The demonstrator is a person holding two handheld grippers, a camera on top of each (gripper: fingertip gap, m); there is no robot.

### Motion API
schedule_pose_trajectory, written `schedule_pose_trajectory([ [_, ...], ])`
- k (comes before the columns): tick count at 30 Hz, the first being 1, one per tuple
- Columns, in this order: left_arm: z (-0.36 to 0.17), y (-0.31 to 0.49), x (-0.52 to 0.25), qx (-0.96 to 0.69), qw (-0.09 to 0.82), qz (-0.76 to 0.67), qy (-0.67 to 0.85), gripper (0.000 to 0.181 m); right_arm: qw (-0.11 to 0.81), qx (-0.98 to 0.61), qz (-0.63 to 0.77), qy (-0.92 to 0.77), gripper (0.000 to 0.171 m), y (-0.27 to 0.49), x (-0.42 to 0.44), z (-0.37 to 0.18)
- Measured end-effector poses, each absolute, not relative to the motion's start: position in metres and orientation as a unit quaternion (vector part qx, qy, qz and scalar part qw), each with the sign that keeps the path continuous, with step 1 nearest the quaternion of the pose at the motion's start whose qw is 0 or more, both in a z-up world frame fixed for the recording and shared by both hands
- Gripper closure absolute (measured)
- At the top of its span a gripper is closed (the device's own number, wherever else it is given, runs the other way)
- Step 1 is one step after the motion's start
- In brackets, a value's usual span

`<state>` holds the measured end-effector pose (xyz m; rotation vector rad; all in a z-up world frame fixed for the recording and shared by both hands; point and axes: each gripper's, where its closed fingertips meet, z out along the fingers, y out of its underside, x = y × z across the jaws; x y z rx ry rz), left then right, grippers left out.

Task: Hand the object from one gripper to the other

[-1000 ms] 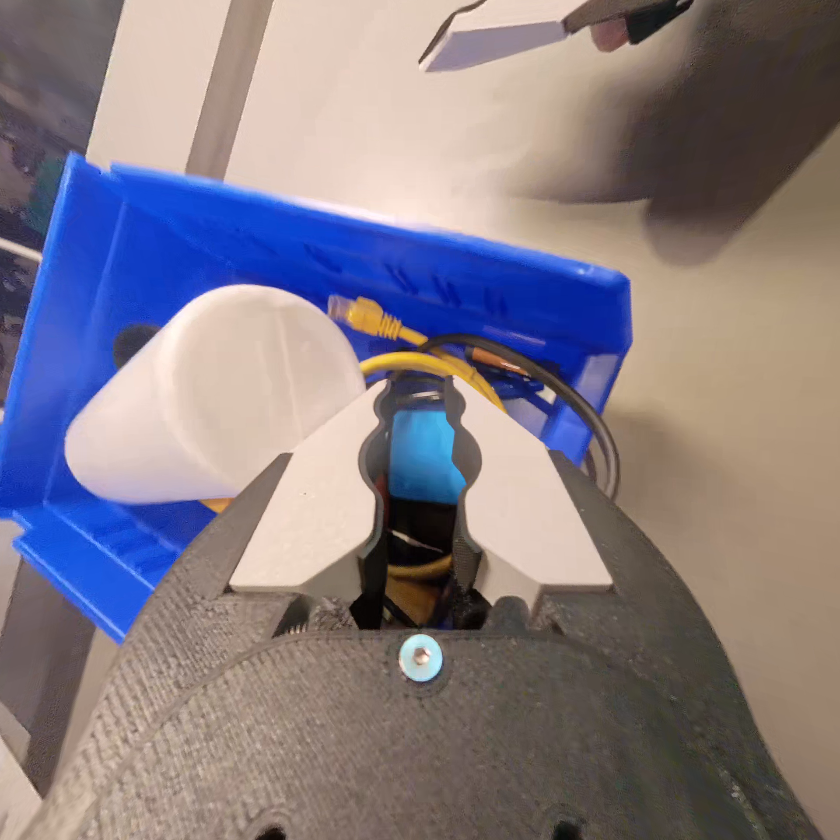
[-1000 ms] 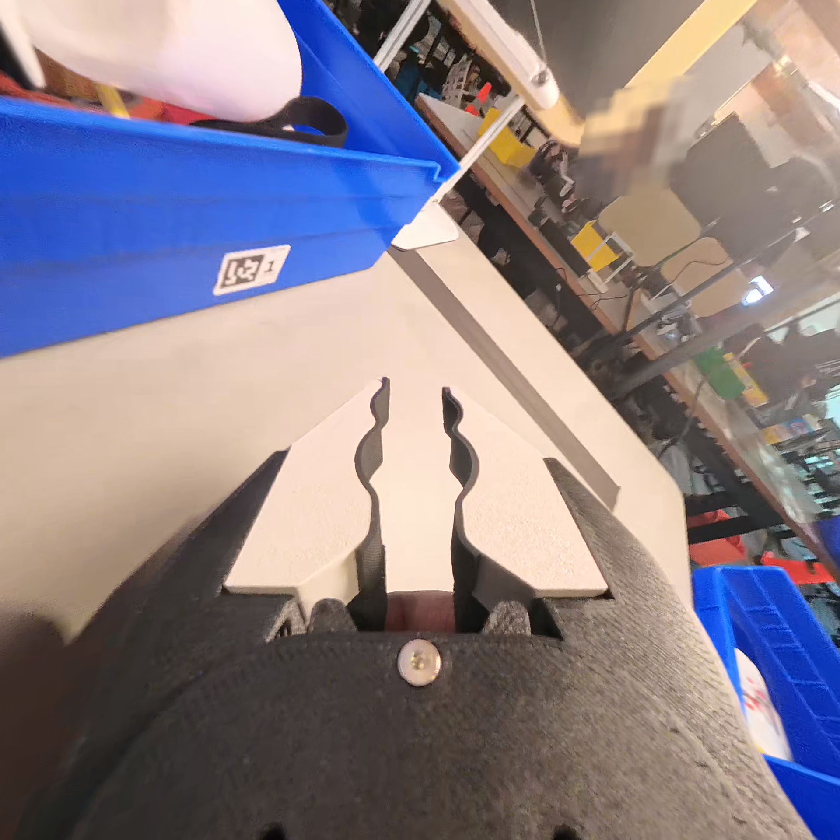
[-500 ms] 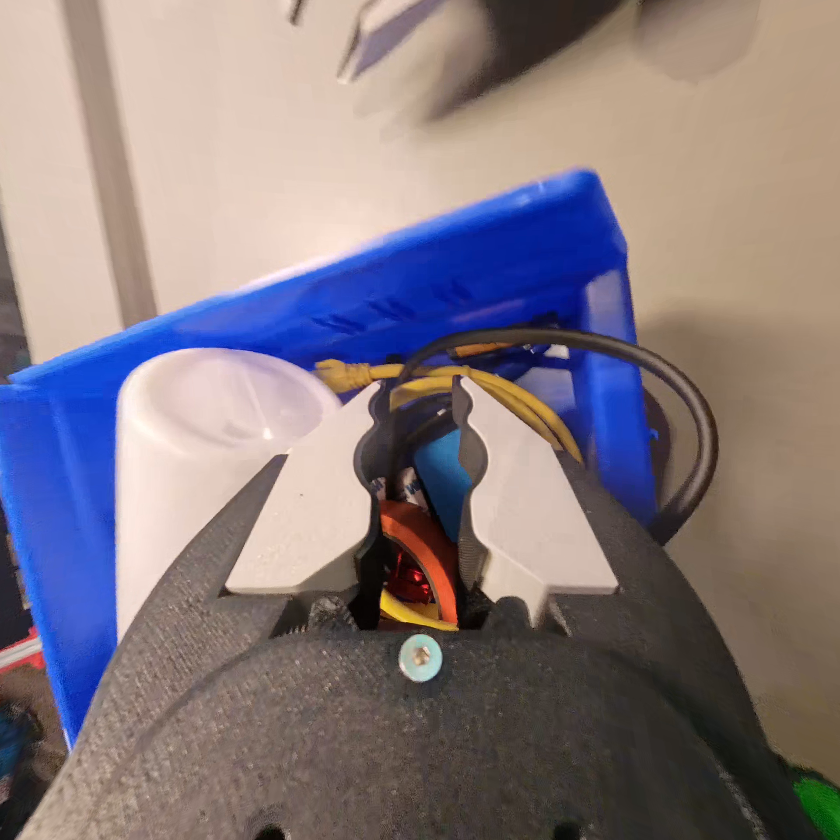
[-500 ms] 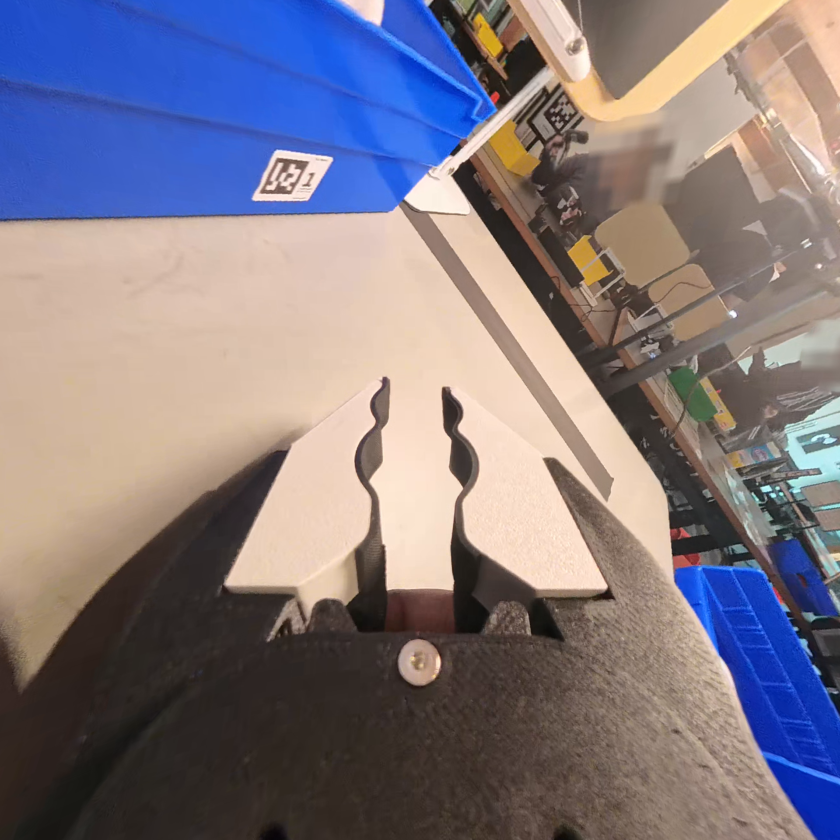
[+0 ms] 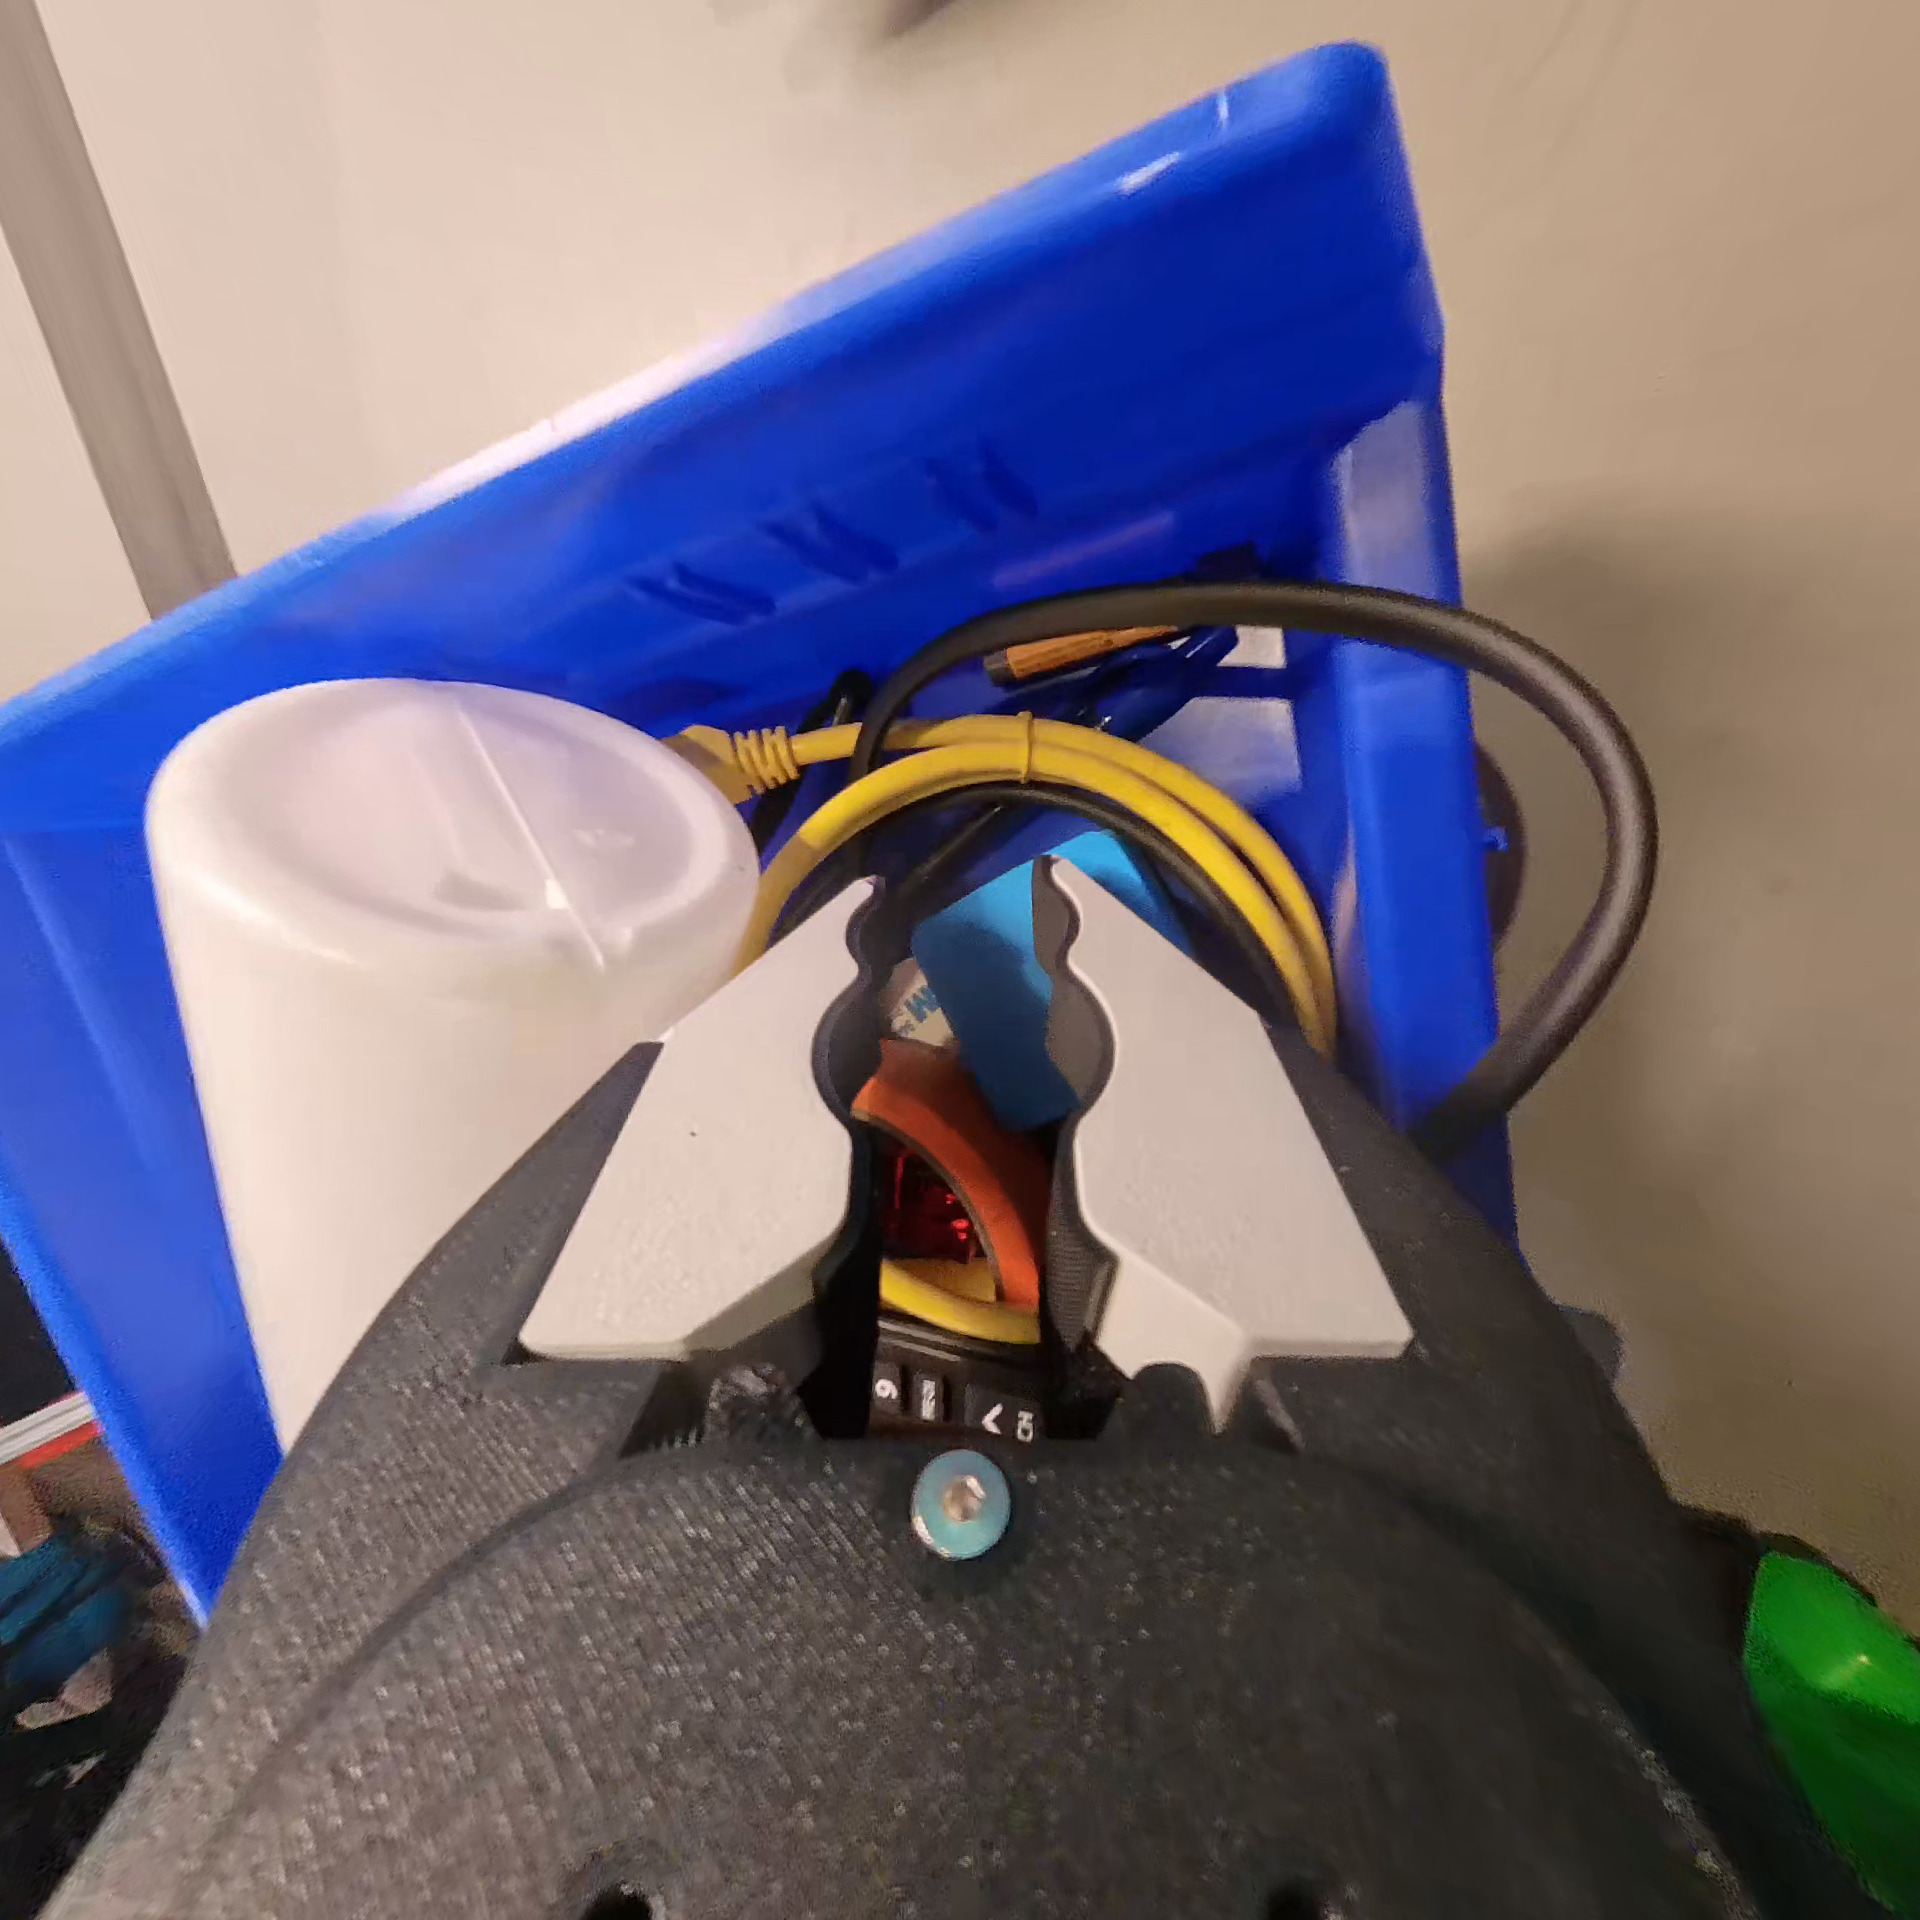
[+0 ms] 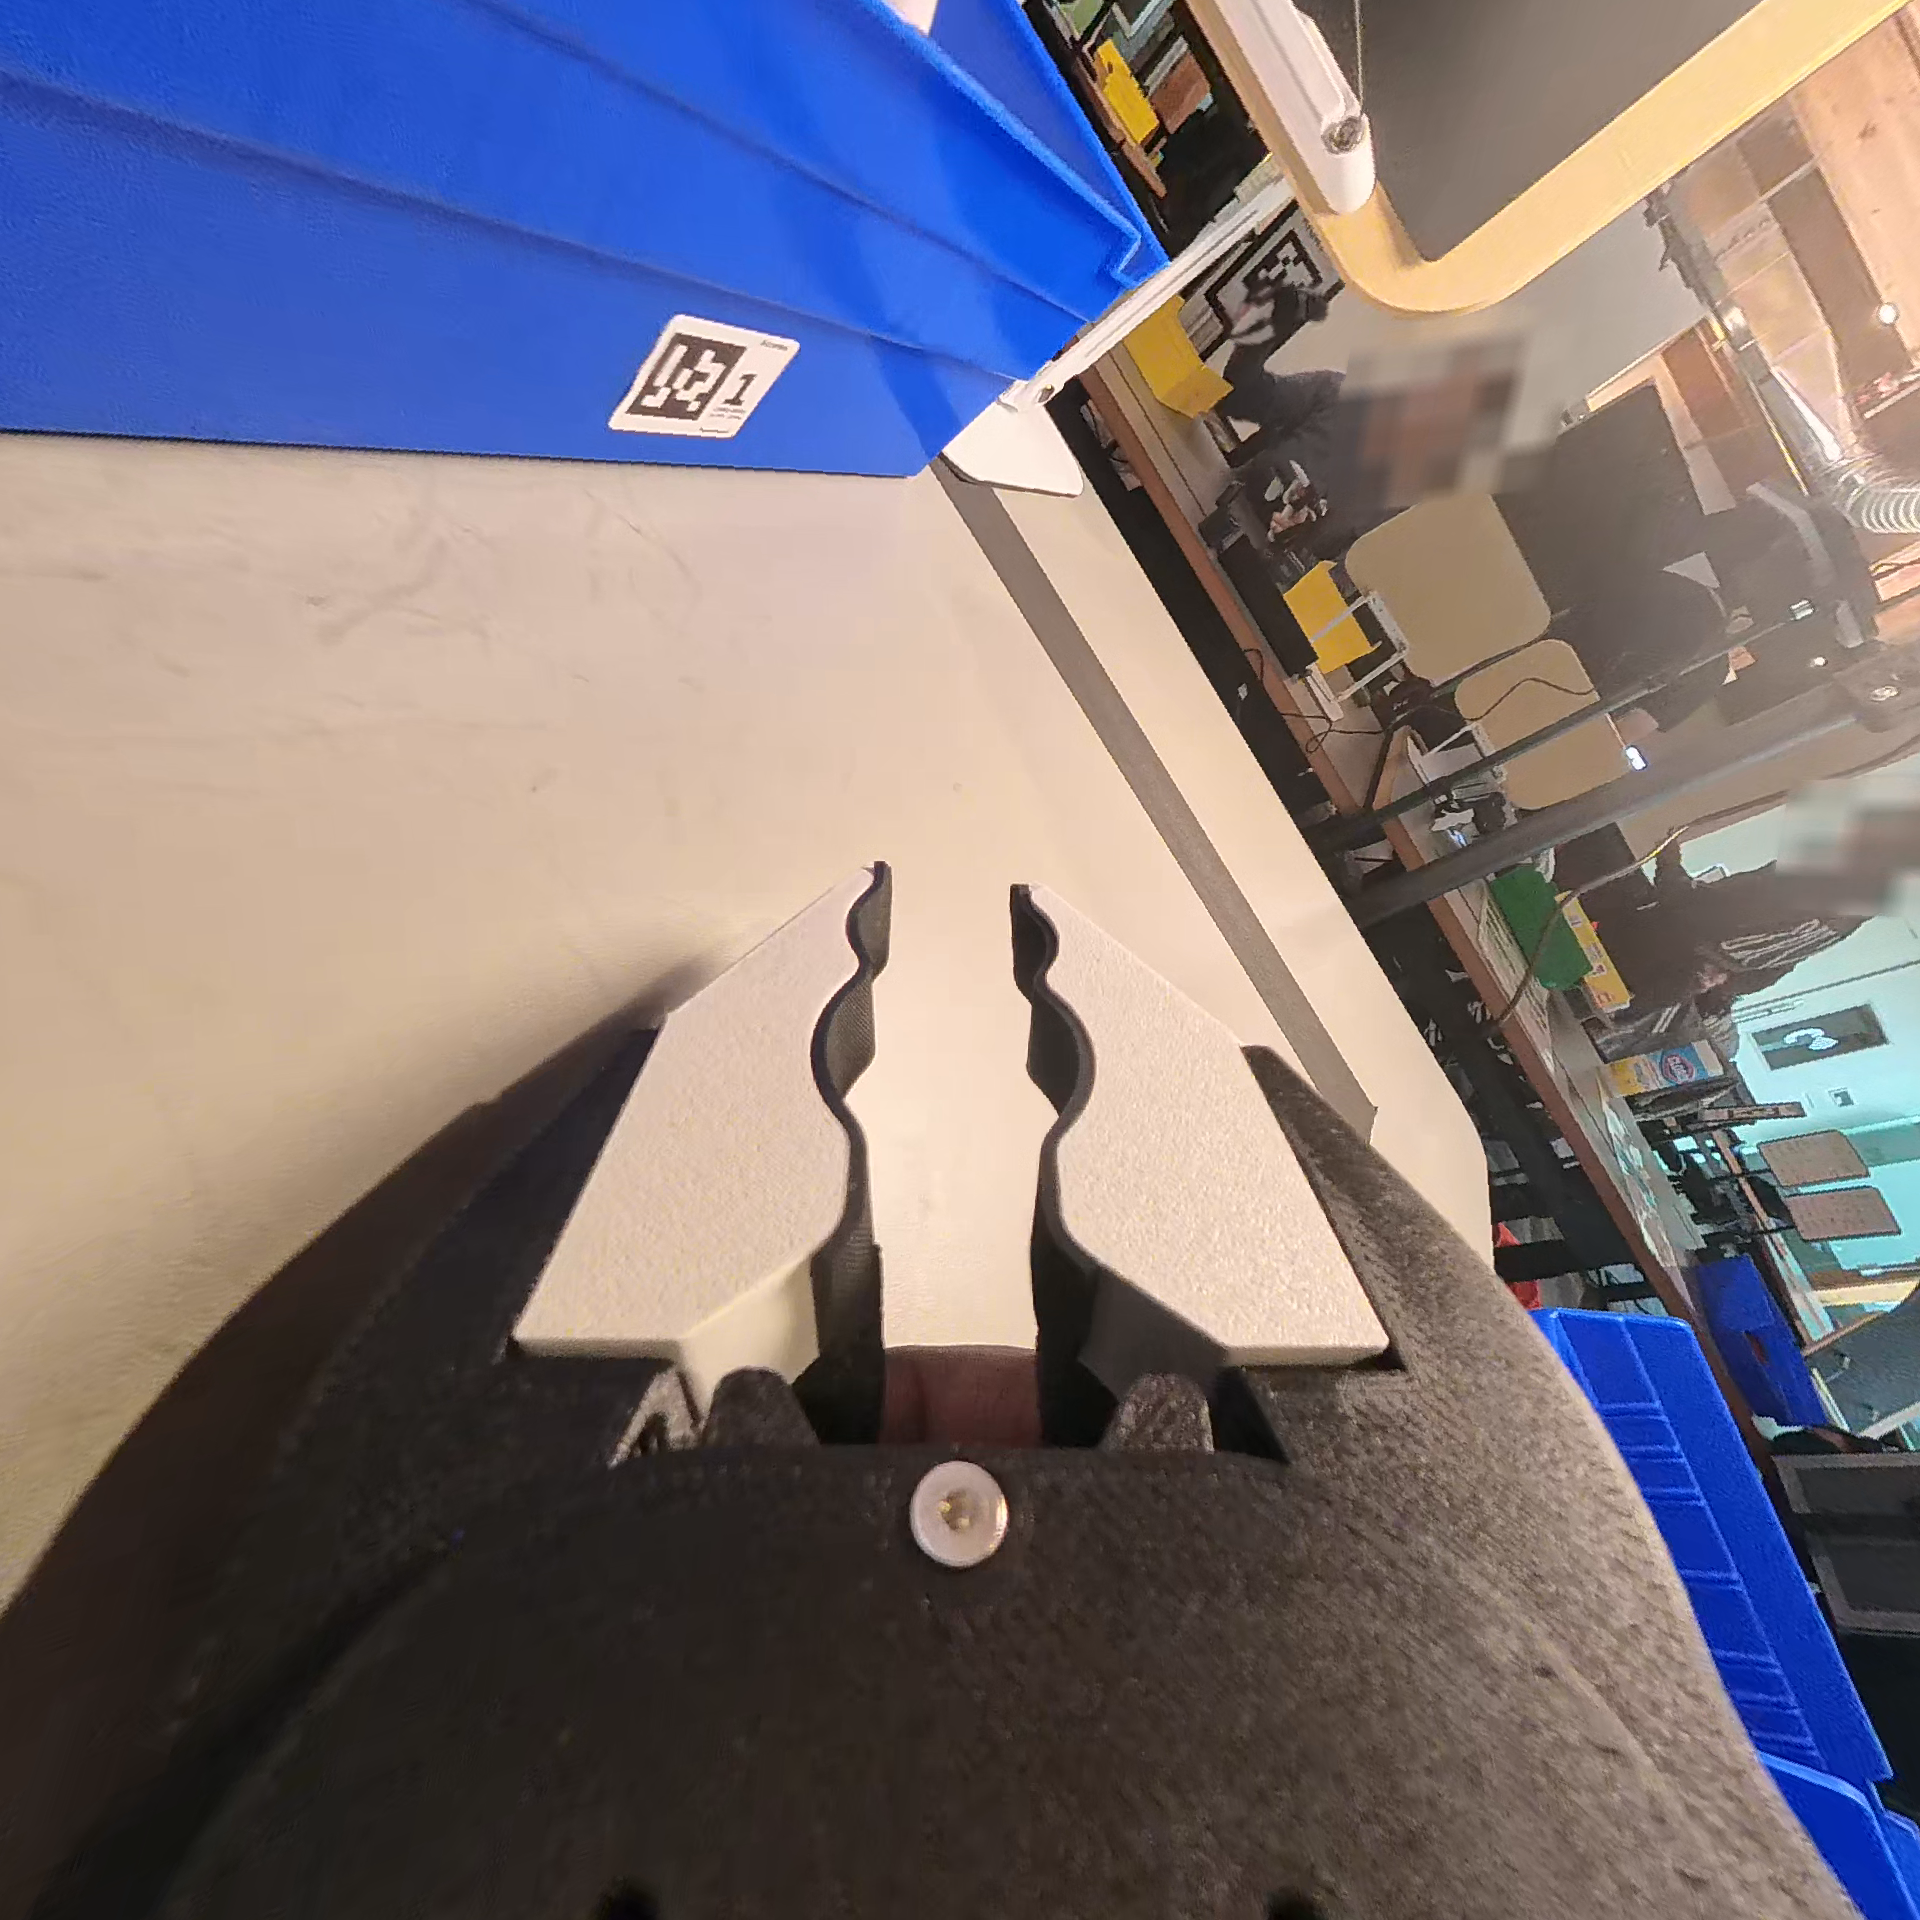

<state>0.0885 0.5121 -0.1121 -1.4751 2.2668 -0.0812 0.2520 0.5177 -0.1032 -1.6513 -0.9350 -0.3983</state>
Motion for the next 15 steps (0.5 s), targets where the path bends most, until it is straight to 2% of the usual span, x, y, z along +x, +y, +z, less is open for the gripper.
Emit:
schedule_pose_trajectory([
  [6,-0.125,0.514,0.098,-0.547,0.199,-0.009,0.813,0.158,0.565,-0.698,-0.177,-0.403,0.148,0.517,0.251,-0.104],
  [15,-0.134,0.513,0.091,-0.509,0.101,0.033,0.854,0.164,0.564,-0.696,-0.179,-0.406,0.148,0.516,0.251,-0.105],
])
